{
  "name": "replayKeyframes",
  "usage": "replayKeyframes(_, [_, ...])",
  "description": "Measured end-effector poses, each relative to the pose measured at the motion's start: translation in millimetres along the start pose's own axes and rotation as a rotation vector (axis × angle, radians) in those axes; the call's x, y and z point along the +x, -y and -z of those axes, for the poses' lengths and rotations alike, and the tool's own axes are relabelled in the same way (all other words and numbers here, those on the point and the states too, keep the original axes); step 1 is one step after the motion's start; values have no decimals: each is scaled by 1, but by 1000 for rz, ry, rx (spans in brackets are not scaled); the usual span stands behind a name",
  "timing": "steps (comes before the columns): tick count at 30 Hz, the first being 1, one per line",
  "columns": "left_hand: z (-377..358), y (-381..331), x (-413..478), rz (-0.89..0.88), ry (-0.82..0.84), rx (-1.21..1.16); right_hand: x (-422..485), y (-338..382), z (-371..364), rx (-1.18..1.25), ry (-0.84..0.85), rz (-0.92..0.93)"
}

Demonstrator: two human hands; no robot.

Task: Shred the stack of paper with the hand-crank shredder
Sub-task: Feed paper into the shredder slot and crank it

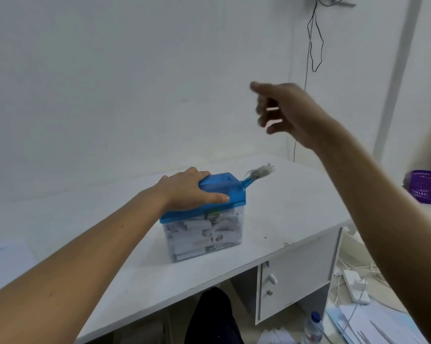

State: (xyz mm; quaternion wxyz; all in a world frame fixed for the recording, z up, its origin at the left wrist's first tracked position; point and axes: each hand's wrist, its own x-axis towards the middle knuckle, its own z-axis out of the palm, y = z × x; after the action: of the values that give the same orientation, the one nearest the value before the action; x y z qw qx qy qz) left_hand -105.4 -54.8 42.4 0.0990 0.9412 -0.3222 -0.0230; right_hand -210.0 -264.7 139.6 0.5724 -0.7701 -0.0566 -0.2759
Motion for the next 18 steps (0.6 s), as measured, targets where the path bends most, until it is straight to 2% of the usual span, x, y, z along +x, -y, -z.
replayKeyframes(3, [1, -2, -2, 18, -11, 9, 6, -27, -26, -239, 32, 19])
replayKeyframes(6, [0, -1, 0, 12, -32, 14, -6, -68, -39, -409, -118, 88])
replayKeyframes(7, [0, 0, 1, 13, -34, 14, -14, -81, -42, -451, -200, 162])
replayKeyframes(9, [0, 1, 2, 3, -36, 9, -32, -105, -45, -577, -355, 429])
replayKeyframes(11, [-1, 2, 3, -13, -37, 9, -45, -129, -49, -709, -397, 660])
replayKeyframes(12, [-1, 2, 4, -20, -43, 17, -48, -141, -52, -754, -396, 713])
replayKeyframes(16, [-4, 4, 3, -33, -55, 34, -33, -153, -60, -776, -374, 638])
replayKeyframes(18, [-3, 4, 2, -44, -73, 51, -7, -142, -61, -763, -211, 452])
